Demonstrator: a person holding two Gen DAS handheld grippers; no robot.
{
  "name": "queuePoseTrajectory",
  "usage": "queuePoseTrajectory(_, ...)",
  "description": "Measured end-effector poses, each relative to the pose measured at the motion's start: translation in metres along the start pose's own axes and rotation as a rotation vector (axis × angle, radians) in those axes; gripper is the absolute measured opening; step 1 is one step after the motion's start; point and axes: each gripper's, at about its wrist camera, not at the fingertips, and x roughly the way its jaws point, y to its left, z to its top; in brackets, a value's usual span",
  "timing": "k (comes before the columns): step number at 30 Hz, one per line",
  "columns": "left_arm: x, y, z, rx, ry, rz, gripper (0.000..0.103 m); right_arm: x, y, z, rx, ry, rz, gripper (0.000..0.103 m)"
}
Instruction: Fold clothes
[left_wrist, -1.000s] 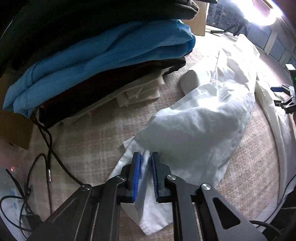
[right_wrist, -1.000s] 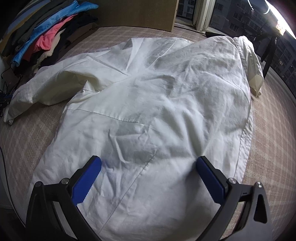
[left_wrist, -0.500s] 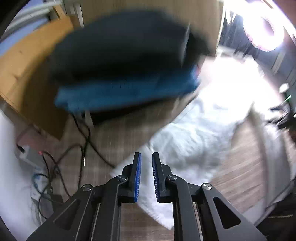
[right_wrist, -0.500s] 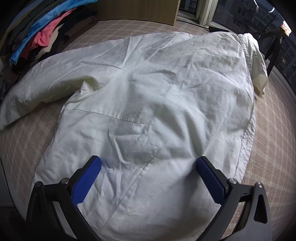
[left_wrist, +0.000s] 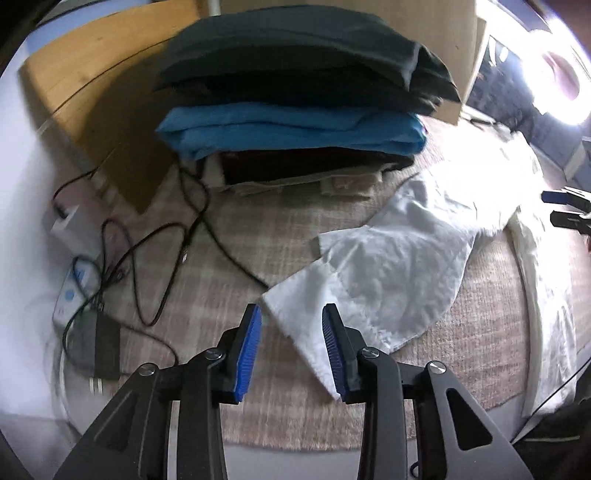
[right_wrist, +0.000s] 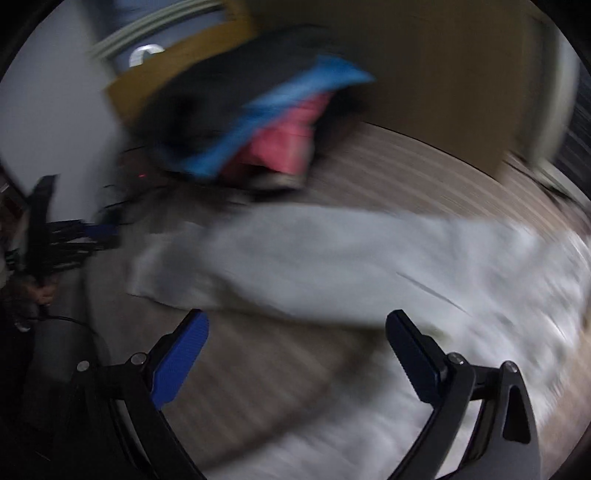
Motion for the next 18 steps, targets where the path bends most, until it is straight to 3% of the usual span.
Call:
queuePoseTrajectory(2, -0.002, -0.004, -0.005, 0.01, 0.004, 0.014, 0.033, 0.024, 0.054, 0.011, -0.114, 0.03, 0.094, 0.097)
queuePoseTrajectory(5, -0.019, -0.001, -0.014, 0.001, -0.008, 0.018, 0.033, 0.078, 0.117, 0.019, -0.284, 0.064, 0.137, 0.097)
queuePoseTrajectory(9, -0.027, 0.027, -0.024, -0.073, -0.041, 0.02, 0.034, 0.096, 0.155, -0.003, -0.347, 0.115, 0.209, 0.097)
queuePoseTrajectory(12, -0.037, 0.049, -0.036, -0.139, -0.048, 0.021, 0.034, 0.128, 0.188, -0.015, -0.45, 0.159, 0.197, 0.097)
queuePoseTrajectory(15, -0.042, 0.06, -0.045, -0.152, -0.045, 0.027, 0.034, 0.147, 0.208, -0.032, -0.555, 0.163, 0.077, 0.097)
queuePoseTrajectory(17, -0.043, 0.06, -0.048, -0.144, -0.045, 0.026, 0.034, 0.146, 0.211, -0.035, -0.56, 0.138, 0.046, 0.084)
queuePoseTrajectory(18, -0.043, 0.059, -0.049, -0.139, -0.047, 0.019, 0.034, 0.144, 0.21, -0.034, -0.544, 0.126, 0.043, 0.069)
